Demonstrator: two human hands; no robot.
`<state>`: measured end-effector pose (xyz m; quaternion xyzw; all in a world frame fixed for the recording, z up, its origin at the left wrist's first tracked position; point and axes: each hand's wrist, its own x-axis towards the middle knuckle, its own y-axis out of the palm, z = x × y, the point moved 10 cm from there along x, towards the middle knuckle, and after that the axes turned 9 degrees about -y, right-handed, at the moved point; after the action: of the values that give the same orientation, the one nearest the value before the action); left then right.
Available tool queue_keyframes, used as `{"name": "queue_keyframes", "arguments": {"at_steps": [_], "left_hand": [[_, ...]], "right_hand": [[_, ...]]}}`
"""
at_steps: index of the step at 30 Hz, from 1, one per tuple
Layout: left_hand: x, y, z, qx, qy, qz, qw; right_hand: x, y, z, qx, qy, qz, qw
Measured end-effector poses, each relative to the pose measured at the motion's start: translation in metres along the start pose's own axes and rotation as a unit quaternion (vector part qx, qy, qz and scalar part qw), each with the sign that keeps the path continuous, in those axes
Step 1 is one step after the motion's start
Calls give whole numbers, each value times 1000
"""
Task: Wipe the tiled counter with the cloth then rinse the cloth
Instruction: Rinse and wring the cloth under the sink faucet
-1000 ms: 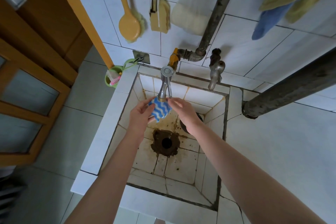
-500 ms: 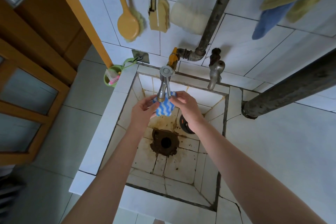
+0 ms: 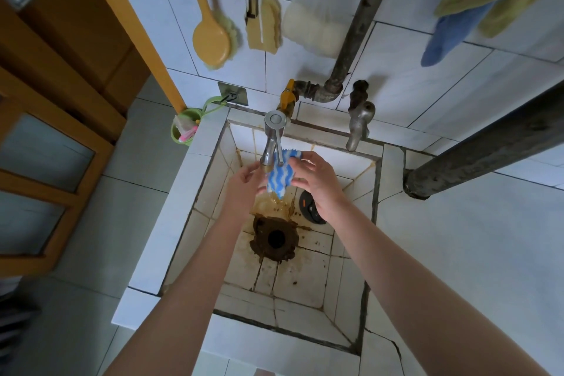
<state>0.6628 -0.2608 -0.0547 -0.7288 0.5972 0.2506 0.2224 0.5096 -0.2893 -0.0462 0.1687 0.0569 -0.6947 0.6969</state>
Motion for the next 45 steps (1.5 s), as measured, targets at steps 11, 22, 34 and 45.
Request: {"name": "queue_keyframes", "arguments": {"at_steps": [11,22,34,45], "left_hand": [[-1,-23,9,-3,7,-20,1000],[-6,-1,22,-117,-89,63,987],[-7,-6,11,18,-33,48,998],[-15,-15,0,50,22,49,997]], "right_hand": [[-1,9,-3,2,-3,3,1000],[-27,35,-9,-238,-138,64,959],[-15,12,-18,-183,-14,82,980],[-6,24,-7,-144,-19,89,985]]}}
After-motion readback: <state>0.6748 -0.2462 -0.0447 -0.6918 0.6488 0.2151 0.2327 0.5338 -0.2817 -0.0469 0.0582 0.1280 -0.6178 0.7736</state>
